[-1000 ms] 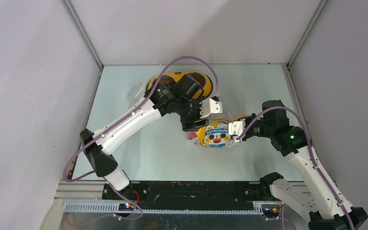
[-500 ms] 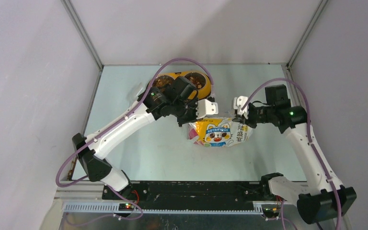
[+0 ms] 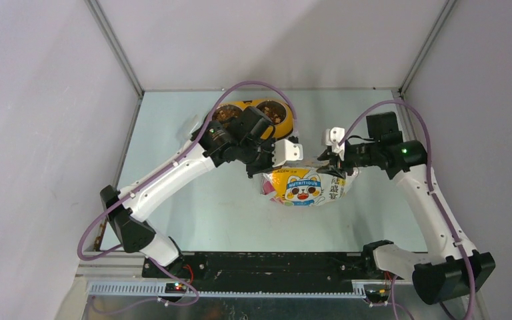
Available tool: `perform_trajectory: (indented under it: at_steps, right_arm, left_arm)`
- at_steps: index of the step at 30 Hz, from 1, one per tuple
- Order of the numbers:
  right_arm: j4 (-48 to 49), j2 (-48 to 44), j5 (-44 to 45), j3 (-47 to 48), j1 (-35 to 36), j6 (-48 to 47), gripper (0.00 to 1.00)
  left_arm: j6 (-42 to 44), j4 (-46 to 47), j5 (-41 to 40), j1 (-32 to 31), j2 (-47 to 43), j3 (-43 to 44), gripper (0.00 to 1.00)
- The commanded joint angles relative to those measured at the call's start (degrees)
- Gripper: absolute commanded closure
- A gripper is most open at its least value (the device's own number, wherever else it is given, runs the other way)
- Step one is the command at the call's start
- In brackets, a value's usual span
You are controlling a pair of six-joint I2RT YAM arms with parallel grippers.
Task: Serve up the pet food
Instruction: Close the pet food bag at the center of the board.
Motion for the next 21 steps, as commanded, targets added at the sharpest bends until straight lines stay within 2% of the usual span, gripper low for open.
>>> perform_trajectory:
  at_steps: [1,6,11,13,17,19,21]
  right_arm:
    - [6.8,-3.6,1.6,-1.7,5.2,-0.1,0.58]
    - [15.5,-9.4,8.1,-9.4,9.2,-2.0,0.57]
    - [18.7,-11.6,11.4,-12.6,10.5,-2.3,0.6]
    - [19.6,-11.8,12.0,-12.8,10.6,-1.4,0.67]
    - [21.4,-11.9,12.3,-12.7,10.7,0.7,0.96]
    - [22.1,-11.9,12.9,-12.7,10.7,1.4,1.0]
    - [22.2,-11.9,13.3,-12.7,10.7,1.7,1.0]
  left_arm:
    - [-0.3,-0.6,2.5,0.2,-1.5,1.5,1.0]
    - [-0.6,-0.9,2.7,0.3,-0.7,1.8,1.0]
    - [-0.9,-0.9,2.7,0.3,-0.2,2.2,1.0]
    - [-0.9,-1.1,2.8,0.3,0.0,2.5,1.0]
    - [-1.0,-1.3,2.8,0.3,0.3,2.9,1.0]
    - [-1.0,-1.4,2.8,0.2,0.4,2.9,1.0]
    - [-1.0,-1.4,2.8,0.3,0.4,3.0,1.0]
